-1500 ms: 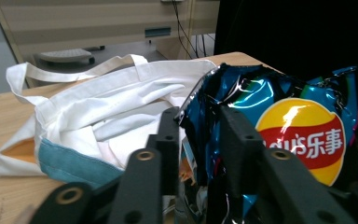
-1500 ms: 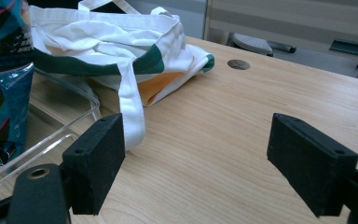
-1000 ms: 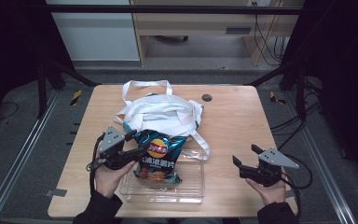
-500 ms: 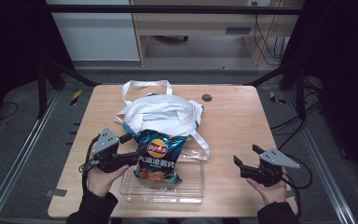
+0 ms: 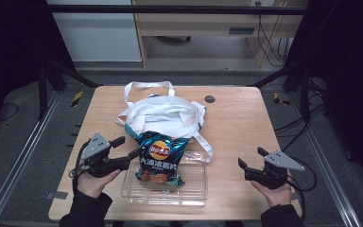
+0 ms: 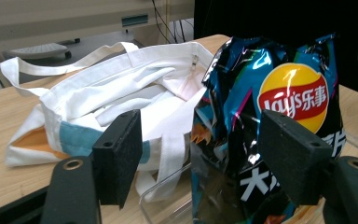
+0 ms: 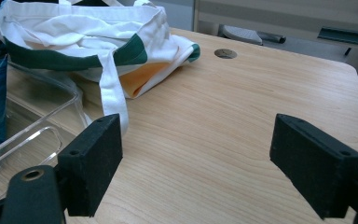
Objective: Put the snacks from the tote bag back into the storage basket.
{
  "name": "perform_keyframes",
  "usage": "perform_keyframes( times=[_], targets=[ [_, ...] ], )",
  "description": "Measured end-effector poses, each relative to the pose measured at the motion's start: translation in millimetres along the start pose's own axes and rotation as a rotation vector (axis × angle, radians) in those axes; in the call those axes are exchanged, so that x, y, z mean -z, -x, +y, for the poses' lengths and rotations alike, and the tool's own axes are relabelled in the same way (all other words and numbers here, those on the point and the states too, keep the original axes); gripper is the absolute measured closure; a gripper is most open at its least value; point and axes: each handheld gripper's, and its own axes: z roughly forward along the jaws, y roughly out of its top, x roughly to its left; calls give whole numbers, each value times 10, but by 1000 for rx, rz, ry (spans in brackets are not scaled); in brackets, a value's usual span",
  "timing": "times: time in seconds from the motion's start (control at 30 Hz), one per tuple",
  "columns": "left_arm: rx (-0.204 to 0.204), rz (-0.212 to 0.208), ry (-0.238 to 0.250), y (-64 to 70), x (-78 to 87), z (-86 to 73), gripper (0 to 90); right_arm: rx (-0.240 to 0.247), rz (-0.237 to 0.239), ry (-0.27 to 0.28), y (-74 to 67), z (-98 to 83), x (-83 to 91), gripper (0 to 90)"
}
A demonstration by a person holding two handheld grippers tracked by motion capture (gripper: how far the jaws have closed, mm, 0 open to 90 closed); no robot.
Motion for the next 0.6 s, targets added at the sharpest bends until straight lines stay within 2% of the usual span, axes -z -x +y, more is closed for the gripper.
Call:
perform_keyframes(
  times=[0.13,0.27,0.6],
  targets=[
    [0,6,-11,-64,55,-81,315,2,-7,0,15,-8,0,167],
    [7,37,-38,-167,84,-165,318,-1,-9,1,22,-10,4,165],
    [25,99,-42,-364,43,-334,329,-9,-33,-20,73,-44,-6,159]
  ],
)
